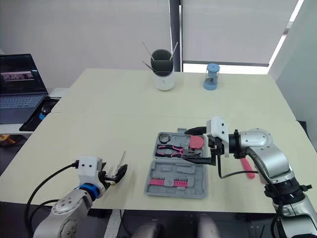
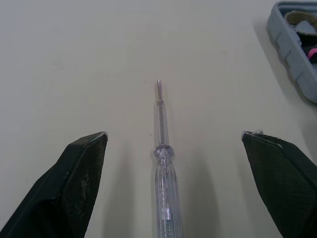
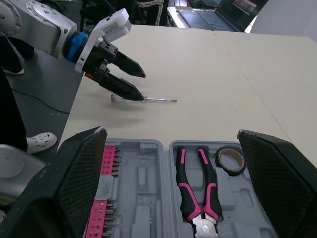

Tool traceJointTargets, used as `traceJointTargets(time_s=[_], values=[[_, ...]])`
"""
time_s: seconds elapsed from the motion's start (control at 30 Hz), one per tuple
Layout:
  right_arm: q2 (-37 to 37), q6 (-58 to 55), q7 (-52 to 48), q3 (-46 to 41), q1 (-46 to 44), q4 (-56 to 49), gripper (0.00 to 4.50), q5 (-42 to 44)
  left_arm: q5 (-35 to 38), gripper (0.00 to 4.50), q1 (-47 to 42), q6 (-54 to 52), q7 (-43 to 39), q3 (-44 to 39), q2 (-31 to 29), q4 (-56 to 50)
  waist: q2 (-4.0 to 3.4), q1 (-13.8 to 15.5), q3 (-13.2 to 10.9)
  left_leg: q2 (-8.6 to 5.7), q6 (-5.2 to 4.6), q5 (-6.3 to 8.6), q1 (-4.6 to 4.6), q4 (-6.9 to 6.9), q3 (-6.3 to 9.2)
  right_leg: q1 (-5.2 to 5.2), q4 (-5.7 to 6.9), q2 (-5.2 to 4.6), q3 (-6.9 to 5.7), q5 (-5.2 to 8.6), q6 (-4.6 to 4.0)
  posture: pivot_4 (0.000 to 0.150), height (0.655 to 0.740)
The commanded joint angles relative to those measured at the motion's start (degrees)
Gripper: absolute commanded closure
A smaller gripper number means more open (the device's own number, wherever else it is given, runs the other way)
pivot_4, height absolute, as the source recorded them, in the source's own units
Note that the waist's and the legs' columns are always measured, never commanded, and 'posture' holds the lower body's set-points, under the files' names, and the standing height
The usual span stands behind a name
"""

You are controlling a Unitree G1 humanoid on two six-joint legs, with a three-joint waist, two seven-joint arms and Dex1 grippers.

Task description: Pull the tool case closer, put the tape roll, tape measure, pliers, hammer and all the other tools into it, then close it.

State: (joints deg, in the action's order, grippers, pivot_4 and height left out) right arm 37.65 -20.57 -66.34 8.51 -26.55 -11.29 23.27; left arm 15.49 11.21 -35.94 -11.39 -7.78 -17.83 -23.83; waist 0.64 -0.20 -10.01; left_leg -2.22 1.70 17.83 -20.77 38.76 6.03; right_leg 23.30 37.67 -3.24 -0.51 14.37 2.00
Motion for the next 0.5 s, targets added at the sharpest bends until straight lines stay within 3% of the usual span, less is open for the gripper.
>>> traceJointTargets(time_s=[0.03,0.43,0.5], values=[[0.2,0.6,0.7,-1.3,0.1,-1.9,0.02,0.2,-2.6,0.00,-1.0,0.2,2.6,1.8,1.5,1.1,0.00,0.1,0.0,-0.01,0.00,0.00,-0.01,0.00,0.00,0.00,0.00,0.00,0.00,0.00,0.00,0.150,0.7400],[1.6,0.8,1.6,-2.4,2.8,-3.4,0.02,0.3,-5.5,0.00,-1.0,-2.0,4.7,2.2,2.4,2.4,0.00,0.1,0.0,-0.03,0.00,0.00,-0.02,0.01,0.00,-0.01,-0.02,-0.02,-0.01,0.00,0.00,0.150,0.7400],[1.7,0.7,1.8,-2.4,3.2,-3.7,0.00,0.4,-5.4,0.66,-1.0,-1.6,4.2,2.2,2.2,2.5,0.00,0.1,0.0,-0.02,0.00,0.00,-0.01,0.01,-0.02,-0.01,-0.02,-0.02,0.00,0.00,0.00,0.150,0.7400]])
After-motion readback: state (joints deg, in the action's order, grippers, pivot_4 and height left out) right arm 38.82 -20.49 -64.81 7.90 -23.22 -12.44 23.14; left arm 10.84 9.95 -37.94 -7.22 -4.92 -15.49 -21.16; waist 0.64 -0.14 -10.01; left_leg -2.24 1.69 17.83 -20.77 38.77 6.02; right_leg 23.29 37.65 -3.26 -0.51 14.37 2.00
